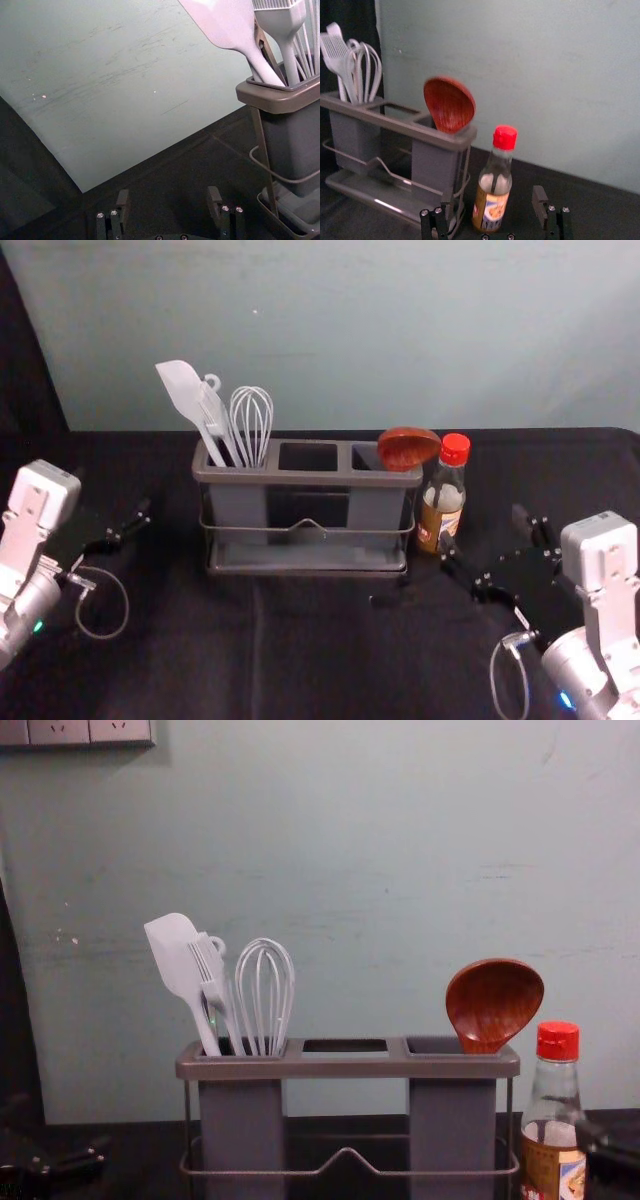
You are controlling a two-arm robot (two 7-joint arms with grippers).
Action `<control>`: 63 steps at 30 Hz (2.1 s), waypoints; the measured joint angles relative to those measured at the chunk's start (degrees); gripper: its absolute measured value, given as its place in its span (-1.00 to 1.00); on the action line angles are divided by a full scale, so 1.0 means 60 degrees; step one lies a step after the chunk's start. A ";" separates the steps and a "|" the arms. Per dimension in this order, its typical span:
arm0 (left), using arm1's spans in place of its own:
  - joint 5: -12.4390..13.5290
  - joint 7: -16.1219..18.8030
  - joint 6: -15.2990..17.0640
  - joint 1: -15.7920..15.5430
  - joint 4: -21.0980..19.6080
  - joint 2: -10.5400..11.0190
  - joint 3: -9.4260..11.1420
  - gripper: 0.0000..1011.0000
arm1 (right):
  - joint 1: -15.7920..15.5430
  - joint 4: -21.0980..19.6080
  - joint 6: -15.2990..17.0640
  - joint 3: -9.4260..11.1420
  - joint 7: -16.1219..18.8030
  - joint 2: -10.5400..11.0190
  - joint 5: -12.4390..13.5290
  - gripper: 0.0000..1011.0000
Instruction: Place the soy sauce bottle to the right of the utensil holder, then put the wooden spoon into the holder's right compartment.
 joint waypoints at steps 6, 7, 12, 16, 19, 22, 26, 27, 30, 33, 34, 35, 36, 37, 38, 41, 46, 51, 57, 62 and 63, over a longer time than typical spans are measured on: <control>0.0000 0.0001 0.0000 0.0000 0.0000 0.0000 0.0000 1.00 | 0.0031 0.0339 0.0029 0.0083 0.0197 -0.0190 0.0146 0.98; 0.0000 0.0000 -0.0001 0.0000 0.0000 0.0000 0.0000 1.00 | 0.0048 0.0407 0.0045 0.0096 0.0254 -0.0236 0.0163 0.98; 0.0000 0.0000 0.0000 0.0000 0.0000 0.0000 0.0000 1.00 | 0.0084 0.0554 0.0079 0.0170 0.0431 -0.0348 0.0182 0.98; 0.0000 0.0000 0.0000 0.0001 0.0000 0.0000 0.0000 1.00 | 0.0167 0.0598 0.0307 0.0249 0.0826 -0.0373 0.0434 0.98; 0.0000 0.0000 -0.0001 0.0001 0.0000 0.0000 0.0000 1.00 | 0.0190 0.0605 0.0366 0.0265 0.0920 -0.0374 0.0497 0.98; 0.0000 0.0000 -0.0001 0.0000 0.0000 0.0000 -0.0001 1.00 | 0.0180 0.0602 0.0346 0.0257 0.0876 -0.0374 0.0473 0.98; 0.0000 0.0000 0.0000 0.0001 0.0000 0.0000 0.0000 1.00 | 0.0170 0.0597 0.0325 0.0245 0.0839 -0.0372 0.0429 0.98; 0.0000 0.0000 0.0000 0.0001 0.0000 0.0000 0.0000 1.00 | 0.0168 0.0596 0.0320 0.0242 0.0828 -0.0371 0.0425 0.98; 0.0000 0.0000 0.0000 0.0001 0.0000 0.0000 -0.0001 1.00 | 0.0163 0.0593 0.0299 0.0233 0.0789 -0.0369 0.0405 0.98; 0.0000 0.0000 0.0000 0.0001 0.0000 0.0000 0.0000 1.00 | 0.0161 0.0591 0.0292 0.0229 0.0778 -0.0368 0.0397 0.98; 0.0000 0.0000 0.0000 0.0000 0.0000 0.0000 -0.0001 1.00 | 0.0159 0.0591 0.0287 0.0227 0.0772 -0.0366 0.0390 0.98; 0.0000 0.0000 0.0000 0.0000 0.0000 0.0000 0.0000 1.00 | 0.0159 0.0590 0.0285 0.0226 0.0769 -0.0366 0.0385 0.98; 0.0000 0.0000 0.0000 0.0000 0.0000 0.0000 0.0000 1.00 | 0.0159 0.0590 0.0282 0.0226 0.0765 -0.0366 0.0378 0.98; 0.0000 0.0000 0.0000 0.0001 0.0000 0.0000 -0.0001 1.00 | 0.0158 0.0589 0.0279 0.0225 0.0762 -0.0365 0.0373 0.98; 0.0000 0.0001 -0.0001 0.0000 0.0000 0.0000 -0.0001 1.00 | 0.0156 0.0587 0.0274 0.0224 0.0751 -0.0364 0.0367 0.98; 0.0000 0.0000 -0.0001 0.0000 0.0000 0.0000 -0.0001 1.00 | 0.0153 0.0583 0.0267 0.0221 0.0733 -0.0363 0.0360 0.98; 0.0000 0.0000 0.0000 0.0000 0.0000 0.0000 0.0000 1.00 | 0.0149 0.0579 0.0263 0.0216 0.0725 -0.0363 0.0354 0.98; 0.0000 0.0000 0.0000 0.0000 0.0000 0.0000 0.0000 1.00 | 0.0148 0.0578 0.0259 0.0211 0.0720 -0.0363 0.0348 0.98; 0.0000 0.0000 0.0000 0.0001 0.0000 0.0000 0.0000 1.00 | 0.0147 0.0578 0.0255 0.0210 0.0715 -0.0363 0.0344 0.98; 0.0000 0.0000 0.0000 0.0001 0.0000 0.0000 -0.0001 1.00 | 0.0147 0.0578 0.0250 0.0210 0.0711 -0.0364 0.0339 0.98; 0.0000 0.0000 0.0000 0.0000 0.0000 0.0000 -0.0001 1.00 | 0.0147 0.0578 0.0249 0.0210 0.0709 -0.0363 0.0338 0.98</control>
